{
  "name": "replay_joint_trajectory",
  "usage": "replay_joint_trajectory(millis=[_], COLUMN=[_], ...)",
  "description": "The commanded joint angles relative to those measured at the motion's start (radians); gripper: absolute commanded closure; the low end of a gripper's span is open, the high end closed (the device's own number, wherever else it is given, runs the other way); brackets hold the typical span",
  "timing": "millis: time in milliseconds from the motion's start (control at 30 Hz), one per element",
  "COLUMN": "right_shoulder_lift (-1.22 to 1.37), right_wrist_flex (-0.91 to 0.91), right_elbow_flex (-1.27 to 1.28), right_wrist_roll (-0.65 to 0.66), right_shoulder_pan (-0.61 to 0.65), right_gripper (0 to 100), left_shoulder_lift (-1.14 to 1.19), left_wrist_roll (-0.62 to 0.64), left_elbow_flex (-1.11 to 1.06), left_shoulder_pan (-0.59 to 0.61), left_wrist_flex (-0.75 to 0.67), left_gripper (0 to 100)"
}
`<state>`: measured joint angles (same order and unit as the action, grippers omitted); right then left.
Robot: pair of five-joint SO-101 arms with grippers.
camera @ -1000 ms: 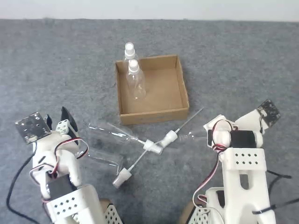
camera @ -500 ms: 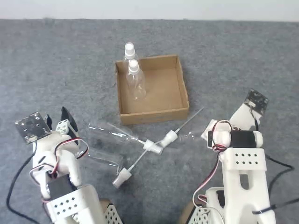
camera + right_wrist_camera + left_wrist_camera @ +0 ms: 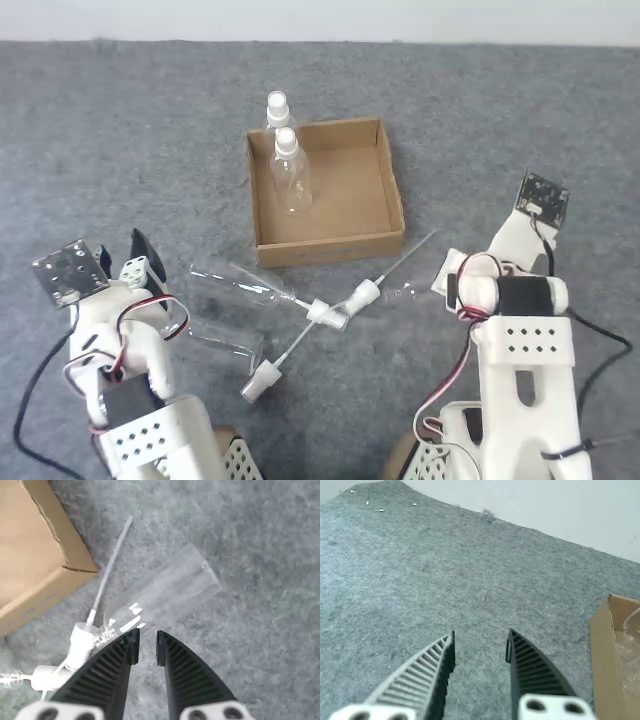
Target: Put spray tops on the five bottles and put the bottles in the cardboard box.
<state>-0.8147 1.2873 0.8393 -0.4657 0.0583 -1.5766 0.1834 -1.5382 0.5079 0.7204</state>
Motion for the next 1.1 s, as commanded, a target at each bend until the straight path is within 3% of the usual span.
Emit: replay_joint_trajectory(millis=[0,133,400,833,1067], right_shoulder_lift=[-0.001,-0.001,0.005,0.004,0.008], right_wrist_flex=[0.002,0.024,0.168,0.185,0.188], right_elbow_flex=[-0.089,-0.121,-0.224,-0.245,-0.239], right_wrist_roll=[0.015,0.028,0.434,0.806,0.985], right_shoulder_pan=[-0.004,-0.004,-0.005,-0.002,0.084], right_gripper=[99.2,99.2,99.1,99.1,98.9], left_shoulder_lift=[-0.014,-0.014,-0.014,-0.014,-0.014], left_wrist_roll=[0.005,0.005,0.005,0.005,0.005], left_elbow_flex=[0.004,0.004,0.004,0.004,0.004], left_shoulder_pan=[0.005,0.005,0.005,0.006,0.006], left_wrist_flex=[-0.031,-0.031,-0.031,-0.031,-0.031], left_gripper=[84,84,84,84,84])
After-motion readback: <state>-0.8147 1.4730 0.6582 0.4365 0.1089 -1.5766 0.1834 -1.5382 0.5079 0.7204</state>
